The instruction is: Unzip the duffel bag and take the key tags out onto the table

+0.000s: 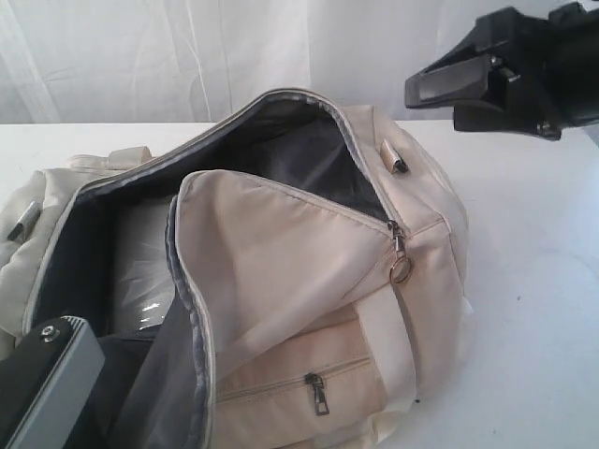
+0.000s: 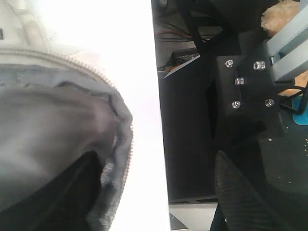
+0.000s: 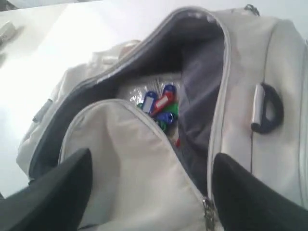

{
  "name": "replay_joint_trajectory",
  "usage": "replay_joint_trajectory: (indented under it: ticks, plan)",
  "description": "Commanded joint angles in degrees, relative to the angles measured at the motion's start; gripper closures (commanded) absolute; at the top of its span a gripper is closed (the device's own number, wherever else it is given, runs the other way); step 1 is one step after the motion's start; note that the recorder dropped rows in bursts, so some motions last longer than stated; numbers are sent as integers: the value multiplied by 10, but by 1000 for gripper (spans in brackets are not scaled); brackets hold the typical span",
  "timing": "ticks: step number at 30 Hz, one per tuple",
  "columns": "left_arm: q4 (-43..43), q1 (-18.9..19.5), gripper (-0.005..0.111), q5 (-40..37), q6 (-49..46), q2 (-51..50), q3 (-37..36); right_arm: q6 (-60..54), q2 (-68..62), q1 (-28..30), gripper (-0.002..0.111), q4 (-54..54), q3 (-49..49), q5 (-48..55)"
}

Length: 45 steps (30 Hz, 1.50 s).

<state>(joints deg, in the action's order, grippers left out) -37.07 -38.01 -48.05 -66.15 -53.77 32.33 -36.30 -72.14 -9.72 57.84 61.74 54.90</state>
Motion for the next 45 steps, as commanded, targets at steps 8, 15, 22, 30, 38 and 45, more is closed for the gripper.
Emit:
replay_joint_trajectory:
  ticks: [8, 15, 22, 30, 38, 45]
  plan:
    - [-15, -5, 37, -11, 0, 5, -3, -235, -163, -109, 42, 104, 118, 102]
    - [-19, -5, 37, -11, 0, 5, -3, -268, -185, -144, 43, 28, 130, -35]
    - [-27, -5, 37, -11, 0, 5, -3, -249, -240, -229, 45, -144, 131, -115]
    - [-27, -5, 37, -11, 0, 5, -3, -251, -281, -272, 46, -144, 131, -130]
    - [-27, -5, 37, -11, 0, 5, -3, -205, -218, -274, 108, -129, 131, -63]
    - [-27, -5, 37, -11, 0, 5, -3, -196, -126, -274, 108, -240, 129, 132]
